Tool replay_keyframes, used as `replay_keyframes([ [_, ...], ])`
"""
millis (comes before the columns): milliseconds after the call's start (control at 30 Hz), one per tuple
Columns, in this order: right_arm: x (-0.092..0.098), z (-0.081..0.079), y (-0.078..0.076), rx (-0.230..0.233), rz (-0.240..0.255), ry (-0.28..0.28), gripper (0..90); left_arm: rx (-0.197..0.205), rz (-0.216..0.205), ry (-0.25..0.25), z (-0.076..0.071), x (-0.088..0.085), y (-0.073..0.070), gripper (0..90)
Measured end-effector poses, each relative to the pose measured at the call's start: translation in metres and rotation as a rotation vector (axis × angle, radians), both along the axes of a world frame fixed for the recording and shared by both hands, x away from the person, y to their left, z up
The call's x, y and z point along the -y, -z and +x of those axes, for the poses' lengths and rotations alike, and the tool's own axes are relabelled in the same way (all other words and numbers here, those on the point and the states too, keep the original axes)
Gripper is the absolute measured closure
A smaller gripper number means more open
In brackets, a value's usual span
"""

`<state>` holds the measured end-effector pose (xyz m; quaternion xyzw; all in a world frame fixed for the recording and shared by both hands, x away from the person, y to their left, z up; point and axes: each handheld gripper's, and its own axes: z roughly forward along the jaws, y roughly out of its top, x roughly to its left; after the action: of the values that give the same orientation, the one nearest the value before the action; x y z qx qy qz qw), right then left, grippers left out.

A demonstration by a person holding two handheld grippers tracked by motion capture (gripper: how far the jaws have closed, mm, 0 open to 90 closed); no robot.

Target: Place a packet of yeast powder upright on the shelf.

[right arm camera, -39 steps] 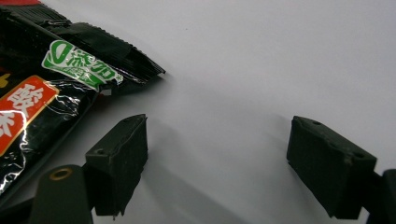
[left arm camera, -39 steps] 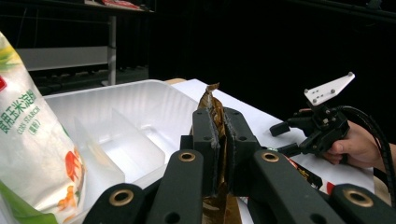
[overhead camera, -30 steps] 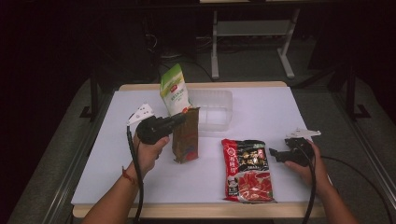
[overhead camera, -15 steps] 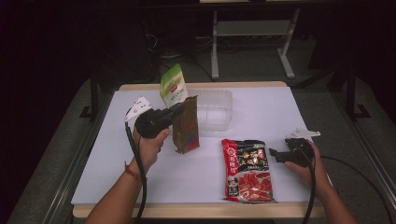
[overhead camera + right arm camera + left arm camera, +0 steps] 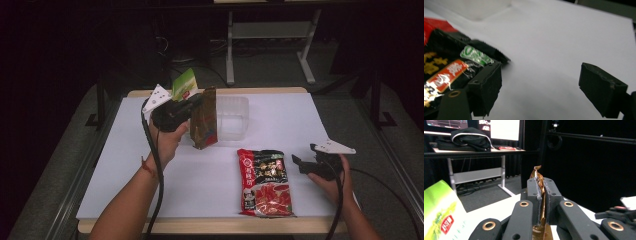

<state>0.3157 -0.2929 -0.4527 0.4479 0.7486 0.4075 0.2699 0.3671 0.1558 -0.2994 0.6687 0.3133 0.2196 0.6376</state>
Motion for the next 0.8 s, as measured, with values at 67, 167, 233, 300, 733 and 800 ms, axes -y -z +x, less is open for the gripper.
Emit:
replay_keyframes([
  [67, 0.003, -0.004, -0.004, 0.034, 0.024, 0.002, 17.3, -0.003, 0.001, -0.006, 0.005, 0.003, 0.001, 84.4],
  [167, 0.003, -0.008, -0.007, 0.062, 0.031, -0.001, 16.1, -0.011, 0.001, -0.018, 0.013, 0.007, 0.002, 84.5],
  [233, 0.002, -0.01, -0.009, 0.078, 0.029, -0.008, 16.1, -0.017, -0.009, -0.026, 0.018, 0.008, 0.001, 84.5],
  [300, 0.002, -0.012, -0.012, 0.101, 0.02, -0.008, 16.1, -0.017, -0.008, -0.04, 0.023, 0.011, -0.001, 84.5],
  [733, -0.002, -0.016, -0.017, 0.129, 0.013, -0.034, 16.6, 0.009, 0.017, -0.151, 0.053, 0.03, -0.011, 84.6],
  [800, -0.002, -0.016, -0.016, 0.128, 0.017, -0.032, 16.6, 0.005, 0.014, -0.161, 0.058, 0.031, -0.012, 84.6],
])
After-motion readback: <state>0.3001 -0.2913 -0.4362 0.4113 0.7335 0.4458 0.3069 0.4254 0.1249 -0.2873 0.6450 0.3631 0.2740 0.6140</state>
